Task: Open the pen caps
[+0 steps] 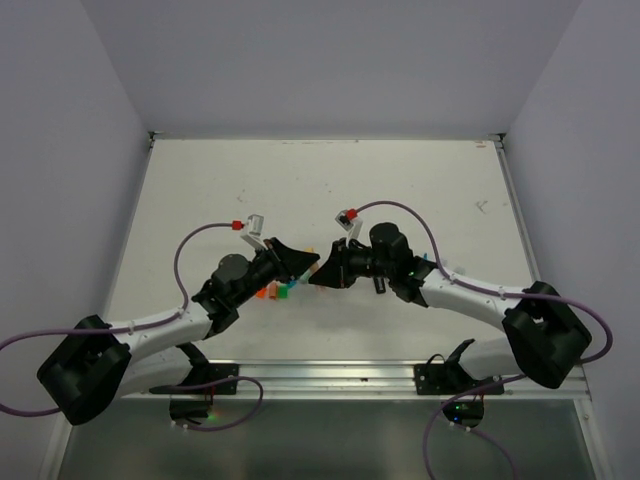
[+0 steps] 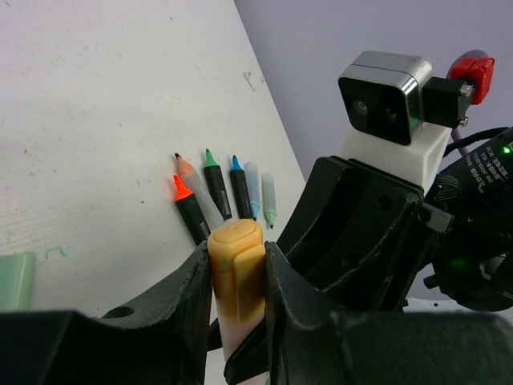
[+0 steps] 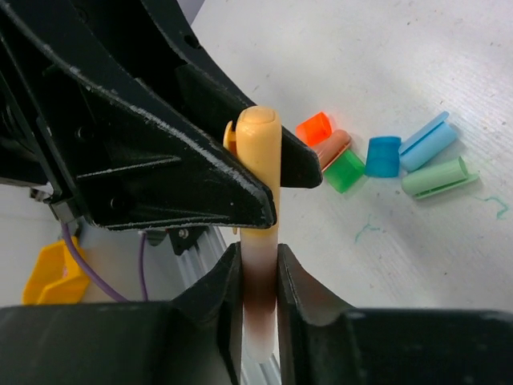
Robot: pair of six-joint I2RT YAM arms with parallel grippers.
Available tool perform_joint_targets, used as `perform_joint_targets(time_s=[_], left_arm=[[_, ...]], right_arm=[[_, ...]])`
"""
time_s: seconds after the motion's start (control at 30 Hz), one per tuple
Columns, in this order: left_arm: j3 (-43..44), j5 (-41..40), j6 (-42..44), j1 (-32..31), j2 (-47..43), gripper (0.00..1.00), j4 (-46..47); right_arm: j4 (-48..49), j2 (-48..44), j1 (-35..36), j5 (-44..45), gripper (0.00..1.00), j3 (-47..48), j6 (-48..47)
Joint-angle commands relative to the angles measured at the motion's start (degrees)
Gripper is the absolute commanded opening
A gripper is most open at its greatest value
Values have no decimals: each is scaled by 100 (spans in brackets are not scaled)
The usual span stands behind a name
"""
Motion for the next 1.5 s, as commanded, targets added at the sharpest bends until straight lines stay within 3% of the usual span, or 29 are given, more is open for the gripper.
perform_joint_targets(time_s=[0.0, 0.07, 0.27, 0.4, 0.67, 1.03, 1.3, 1.37, 1.4, 1.43, 1.47], left_arm=[[2, -134, -191, -1, -12, 0, 522], [28, -249, -200, -1, -90, 0, 399], [230, -1206, -420, -1, -424, 0, -646], [817, -2145, -587, 8, -478, 0, -2066], [1039, -2964, -718, 34, -714, 0, -2545], [1162, -3132, -675, 43, -803, 0, -2599], [916, -2281, -411, 34, -907, 0, -2326], [706, -2053, -429, 34, -1004, 8, -2125], [688, -2025, -429, 34, -1066, 17, -2124], [687, -1990, -420, 34, -1092, 36, -2141], [713, -1946, -359, 34, -1119, 46, -2150]], right_arm=[[242, 110, 70, 193, 10, 34, 35], [242, 110, 79, 246, 0, -27, 27], [-170, -83, 219, 720, 0, -168, -131], [-469, -241, 360, 1020, 0, -326, -211], [-786, -470, 386, 1187, 0, -607, -272], [-910, -101, 623, 1266, 0, -441, -264], [-909, 136, 641, 1187, 0, 51, -334], [-874, 215, 641, 1108, 0, 209, -308], [-866, 259, 641, 1090, 0, 262, -307], [-857, 294, 641, 1055, 0, 350, -299], [-891, 356, 641, 1020, 0, 385, -307]])
